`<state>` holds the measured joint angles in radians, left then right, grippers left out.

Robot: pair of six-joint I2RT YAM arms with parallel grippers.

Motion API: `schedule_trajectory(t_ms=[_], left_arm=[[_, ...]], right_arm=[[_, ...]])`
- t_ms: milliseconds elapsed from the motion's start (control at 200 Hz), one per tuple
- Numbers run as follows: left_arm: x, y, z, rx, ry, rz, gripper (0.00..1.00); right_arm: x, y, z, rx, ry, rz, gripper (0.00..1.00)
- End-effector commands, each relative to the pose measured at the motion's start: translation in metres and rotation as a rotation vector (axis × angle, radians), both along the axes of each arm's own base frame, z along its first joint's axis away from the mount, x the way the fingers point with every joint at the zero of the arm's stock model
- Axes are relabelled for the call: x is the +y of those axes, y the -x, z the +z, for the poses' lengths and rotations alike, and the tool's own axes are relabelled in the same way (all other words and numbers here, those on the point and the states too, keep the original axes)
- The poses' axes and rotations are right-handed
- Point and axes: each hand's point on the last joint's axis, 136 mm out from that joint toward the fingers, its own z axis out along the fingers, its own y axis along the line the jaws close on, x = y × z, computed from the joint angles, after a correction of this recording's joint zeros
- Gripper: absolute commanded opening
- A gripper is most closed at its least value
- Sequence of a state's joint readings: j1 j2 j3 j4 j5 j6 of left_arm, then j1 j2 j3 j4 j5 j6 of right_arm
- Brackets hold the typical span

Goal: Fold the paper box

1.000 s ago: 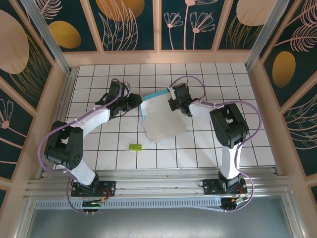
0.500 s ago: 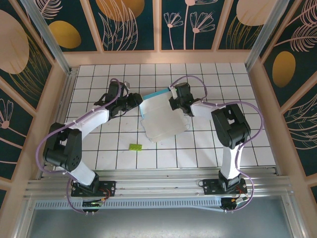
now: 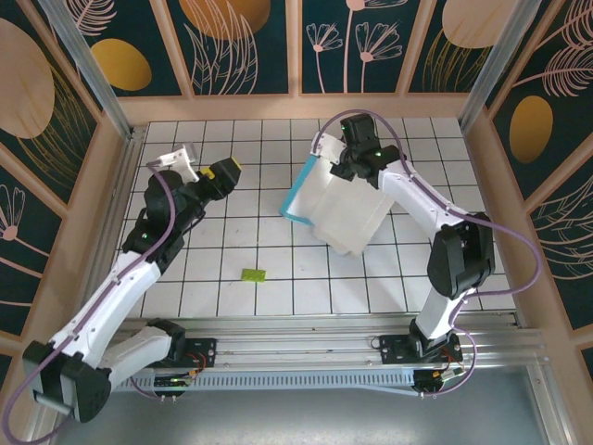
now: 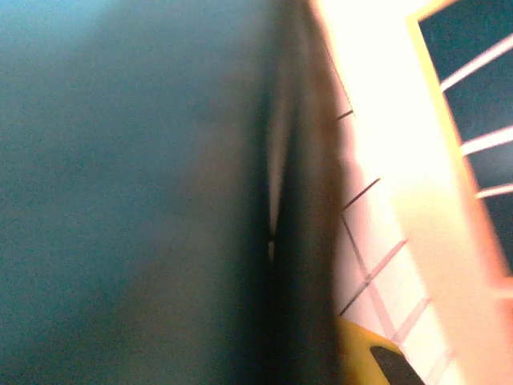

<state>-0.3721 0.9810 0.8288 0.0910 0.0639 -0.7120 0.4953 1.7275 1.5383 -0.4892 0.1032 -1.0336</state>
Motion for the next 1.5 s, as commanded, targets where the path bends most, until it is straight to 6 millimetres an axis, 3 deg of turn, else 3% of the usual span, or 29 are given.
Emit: schedule_trajectory(t_ms=[0, 150, 330, 521, 671, 781, 886, 946, 1071, 1186, 1336, 1422, 1492], left_arm=[[0.021, 0.002, -0.002, -0.049, -0.022, 0.108, 0.75], [0.028, 0.009, -0.008, -0.06, 0.004, 0.136, 0.77], [0.023, 0.011, -0.018, -0.053, 0.035, 0.109, 0.79], [0.023, 0.008, -0.028, -0.031, 0.01, 0.11, 0.81], [0.02, 0.004, -0.037, -0.009, -0.003, 0.105, 0.82], [0.014, 0.0, -0.041, -0.005, -0.015, 0.079, 0.81], [-0.002, -0.006, -0.046, -0.013, -0.099, -0.013, 0.79], [-0.011, -0.012, -0.059, 0.04, -0.17, -0.064, 0.77], [-0.029, -0.024, -0.085, 0.156, -0.278, -0.166, 0.71], [-0.045, -0.027, -0.104, 0.186, -0.342, -0.271, 0.68], [-0.074, -0.02, -0.133, 0.2, -0.412, -0.435, 0.64], [-0.099, -0.009, -0.148, 0.185, -0.502, -0.541, 0.63], [-0.123, 0.005, -0.159, 0.164, -0.539, -0.667, 0.63]], right_arm=[[-0.021, 0.04, -0.028, 0.1, 0.462, 0.186, 0.0], [0.017, 0.048, -0.047, 0.035, 0.441, 0.381, 0.07], [0.052, 0.056, -0.089, -0.038, 0.442, 0.514, 0.14], [0.073, 0.079, -0.129, 0.058, 0.408, 0.556, 0.35], [0.073, 0.086, -0.13, 0.039, 0.378, 0.544, 0.38], [0.08, 0.089, -0.107, 0.002, 0.289, 0.492, 0.39], [0.09, 0.083, -0.068, -0.023, 0.084, 0.283, 0.4], [0.089, 0.078, -0.045, 0.003, -0.072, 0.098, 0.4], [0.062, 0.076, 0.003, 0.13, -0.567, -0.498, 0.41], [0.062, 0.137, -0.008, 0.471, -0.84, -0.732, 0.4], [0.036, 0.205, -0.04, 0.746, -1.051, -1.097, 0.39], [0.03, 0.24, -0.057, 0.802, -1.111, -1.23, 0.42], [0.025, 0.257, -0.069, 0.795, -1.152, -1.297, 0.49]])
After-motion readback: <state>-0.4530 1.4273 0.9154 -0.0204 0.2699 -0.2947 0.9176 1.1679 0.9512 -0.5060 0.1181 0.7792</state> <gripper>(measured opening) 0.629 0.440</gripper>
